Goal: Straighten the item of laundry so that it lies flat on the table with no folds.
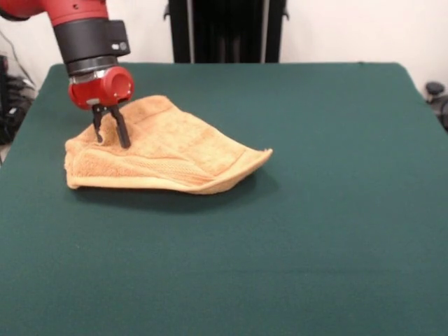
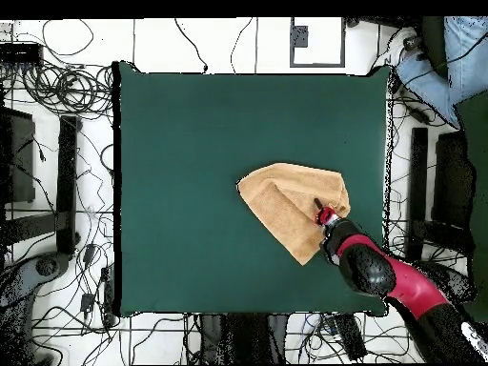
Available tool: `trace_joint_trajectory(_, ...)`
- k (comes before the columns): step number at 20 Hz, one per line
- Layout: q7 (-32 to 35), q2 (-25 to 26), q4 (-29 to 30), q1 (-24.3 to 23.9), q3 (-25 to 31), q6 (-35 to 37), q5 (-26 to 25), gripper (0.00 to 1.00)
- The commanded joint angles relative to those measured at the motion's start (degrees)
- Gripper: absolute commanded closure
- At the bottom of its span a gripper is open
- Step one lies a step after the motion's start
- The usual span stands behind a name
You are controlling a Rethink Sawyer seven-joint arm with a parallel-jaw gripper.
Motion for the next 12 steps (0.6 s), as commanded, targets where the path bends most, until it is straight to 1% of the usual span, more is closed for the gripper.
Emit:
trace_joint_trajectory(1, -3.7, 9.9, 2.0, 5.5, 2.4, 12.8, -0.7, 0.00)
trace_joint_trajectory(4, -2.3, 2.6, 2.3, 10.9, -1.1, 4.8, -6.3, 0.00)
trace_joint_trajectory(5, -1.6, -1.8, 2.9, 14.6, -3.9, -1.5, -9.9, 0.00)
trace_joint_trajectory(6, -1.1, -4.0, 3.0, 16.8, -5.7, -5.0, -11.4, 0.00)
trace_joint_trajectory(7, -1.4, -7.9, 3.1, 21.4, -10.2, -13.2, -13.1, 0.00)
trace_joint_trajectory(9, -3.5, -11.3, 3.3, 25.4, -14.4, -21.6, -13.1, 0.00)
trace_joint_trajectory(11, -4.0, -12.9, 3.6, 27.4, -16.6, -25.7, -12.8, 0.00)
trace_joint_trajectory(12, -3.4, -13.0, 3.6, 28.1, -17.6, -26.5, -12.7, 0.00)
